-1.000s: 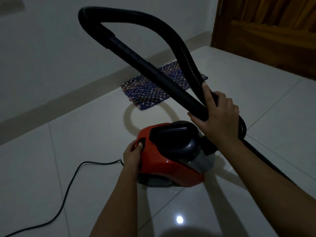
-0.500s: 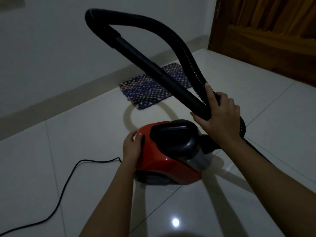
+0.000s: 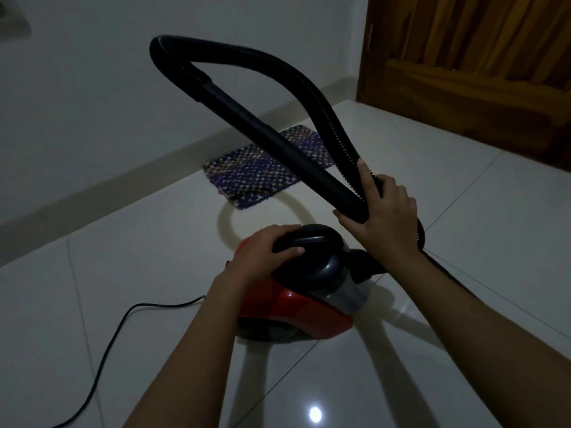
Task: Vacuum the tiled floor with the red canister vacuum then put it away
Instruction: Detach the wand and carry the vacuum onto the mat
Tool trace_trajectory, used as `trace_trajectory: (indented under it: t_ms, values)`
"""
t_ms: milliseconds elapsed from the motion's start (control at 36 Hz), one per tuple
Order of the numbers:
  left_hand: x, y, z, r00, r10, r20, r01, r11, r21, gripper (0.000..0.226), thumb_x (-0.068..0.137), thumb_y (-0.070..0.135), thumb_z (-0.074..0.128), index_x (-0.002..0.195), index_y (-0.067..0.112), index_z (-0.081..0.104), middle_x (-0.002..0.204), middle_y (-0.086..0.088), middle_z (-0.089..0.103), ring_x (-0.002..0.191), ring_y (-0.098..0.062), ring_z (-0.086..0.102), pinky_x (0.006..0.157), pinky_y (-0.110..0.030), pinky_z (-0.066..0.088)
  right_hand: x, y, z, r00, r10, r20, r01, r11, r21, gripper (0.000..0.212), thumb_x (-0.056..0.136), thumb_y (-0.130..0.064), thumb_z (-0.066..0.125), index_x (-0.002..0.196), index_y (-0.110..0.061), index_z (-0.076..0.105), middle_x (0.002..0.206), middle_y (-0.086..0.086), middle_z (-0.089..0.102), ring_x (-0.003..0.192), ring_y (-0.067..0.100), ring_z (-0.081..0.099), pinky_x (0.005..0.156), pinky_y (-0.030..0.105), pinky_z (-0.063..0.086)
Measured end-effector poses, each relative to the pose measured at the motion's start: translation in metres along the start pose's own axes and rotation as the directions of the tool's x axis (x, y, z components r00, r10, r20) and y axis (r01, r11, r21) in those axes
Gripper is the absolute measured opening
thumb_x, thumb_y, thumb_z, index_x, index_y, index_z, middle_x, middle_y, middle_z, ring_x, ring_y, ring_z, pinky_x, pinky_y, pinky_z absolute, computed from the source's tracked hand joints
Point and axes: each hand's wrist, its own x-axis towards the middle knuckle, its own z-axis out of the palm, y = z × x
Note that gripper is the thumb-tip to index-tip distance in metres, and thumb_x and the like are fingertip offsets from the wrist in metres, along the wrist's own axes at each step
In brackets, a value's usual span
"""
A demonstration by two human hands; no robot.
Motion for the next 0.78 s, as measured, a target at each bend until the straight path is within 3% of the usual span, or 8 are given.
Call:
trace_trajectory:
  t_ms: [194,333,583,778]
  values:
    - [0.005,-0.003,-0.001,0.999,0.001,0.039,-0.002,1.000,0.021,0.046,0.085,0.032,0.064,0.131,0.031,0.054,0.119,0.002,0.061,0.112,-0.014,0.055,0.101,-0.041,0.046,0.003,0.001,0.001,1.000,-0.006,0.009,0.006,1.000,-0.006,0.085,0.077,-0.064,0.045,0.147,-0.017,0.033,0.108,0.020,0.059,0.080,0.035,0.057,0.065,0.039,0.047]
    - [0.017,-0.004,-0.007,0.994,-0.030,0.101,0.030,1.000,0.000,0.050,0.077,0.051,0.059,0.126,0.042,0.053,0.126,0.011,0.060,0.116,-0.011,0.055,0.099,-0.044,0.048,0.017,0.007,-0.001,0.998,0.035,0.054,-0.038,0.998,0.059,0.089,0.076,-0.066,0.044,0.150,-0.020,0.028,0.114,0.018,0.056,0.089,0.034,0.057,0.072,0.043,0.048]
    - [0.014,-0.004,-0.029,0.971,-0.036,0.238,-0.016,0.977,0.214,0.048,0.092,0.034,0.054,0.139,0.032,0.043,0.139,0.004,0.051,0.127,-0.015,0.047,0.106,-0.036,0.040,0.033,-0.008,-0.014,0.975,0.109,0.195,-0.137,0.981,0.135,0.094,0.074,-0.048,0.067,0.152,-0.020,0.022,0.117,0.019,0.053,0.092,0.035,0.055,0.075,0.048,0.051]
    - [-0.029,0.014,-0.096,0.905,-0.269,0.328,0.268,0.962,0.050,0.049,0.089,0.024,0.058,0.137,0.021,0.048,0.138,-0.004,0.054,0.127,-0.019,0.049,0.105,-0.031,0.041,0.069,-0.063,-0.049,0.960,0.120,0.253,-0.190,0.943,0.272,0.086,0.077,-0.052,0.057,0.147,-0.027,0.013,0.117,0.022,0.051,0.097,0.034,0.054,0.077,0.045,0.052]
